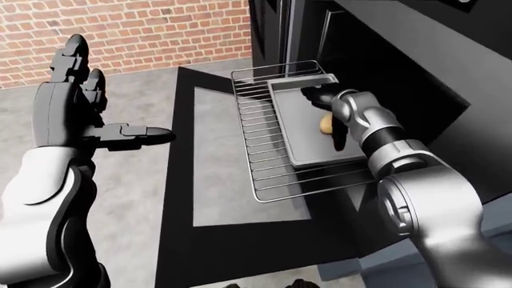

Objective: Pick the potato from the oven and place it on the plate on the counter.

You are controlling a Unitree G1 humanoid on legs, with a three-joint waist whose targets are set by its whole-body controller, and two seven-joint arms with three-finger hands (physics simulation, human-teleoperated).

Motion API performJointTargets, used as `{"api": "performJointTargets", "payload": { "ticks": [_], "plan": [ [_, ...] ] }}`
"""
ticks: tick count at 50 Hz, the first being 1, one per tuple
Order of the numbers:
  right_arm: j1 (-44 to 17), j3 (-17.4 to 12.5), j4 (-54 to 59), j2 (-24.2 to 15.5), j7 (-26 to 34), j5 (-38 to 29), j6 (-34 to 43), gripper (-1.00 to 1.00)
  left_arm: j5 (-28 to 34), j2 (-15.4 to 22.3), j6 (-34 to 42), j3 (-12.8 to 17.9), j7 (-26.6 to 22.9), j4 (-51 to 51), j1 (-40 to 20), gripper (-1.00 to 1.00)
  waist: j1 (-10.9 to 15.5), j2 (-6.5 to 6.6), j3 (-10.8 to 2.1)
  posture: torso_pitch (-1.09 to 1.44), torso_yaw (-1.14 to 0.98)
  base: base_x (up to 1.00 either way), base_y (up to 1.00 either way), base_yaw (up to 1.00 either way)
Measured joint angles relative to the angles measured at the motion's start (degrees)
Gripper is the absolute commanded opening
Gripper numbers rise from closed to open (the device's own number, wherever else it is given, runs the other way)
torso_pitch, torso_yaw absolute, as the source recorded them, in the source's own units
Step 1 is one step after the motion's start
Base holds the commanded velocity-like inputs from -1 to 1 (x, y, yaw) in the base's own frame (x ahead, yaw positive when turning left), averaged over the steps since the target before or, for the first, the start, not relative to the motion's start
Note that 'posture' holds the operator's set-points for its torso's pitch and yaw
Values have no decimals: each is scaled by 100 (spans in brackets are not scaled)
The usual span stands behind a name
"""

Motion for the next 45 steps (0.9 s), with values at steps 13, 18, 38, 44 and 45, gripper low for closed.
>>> {"api": "performJointTargets", "payload": {
  "ticks": [13,18,38,44,45],
  "plan": [
    [10,-135,105,50,-118,-49,113,100,1,-15,-85,57,2,27,77,100,-5,-28,272,36,0,0,0,0],
    [-21,-209,137,22,-177,-39,200,100,-38,4,-28,72,0,-23,52,100,-10,-33,317,36,0,0,0,0],
    [-42,-360,168,48,-495,-7,412,100,-115,64,65,116,24,-123,55,100,-7,-49,326,36,0,0,0,0],
    [-29,-389,171,51,-527,-25,403,100,-117,77,102,123,26,-144,53,100,-3,-58,324,36,0,0,0,0],
    [-27,-393,176,53,-519,-30,399,96,-115,76,95,126,23,-147,64,100,-3,-58,323,36,0,0,0,0]
  ]
}}
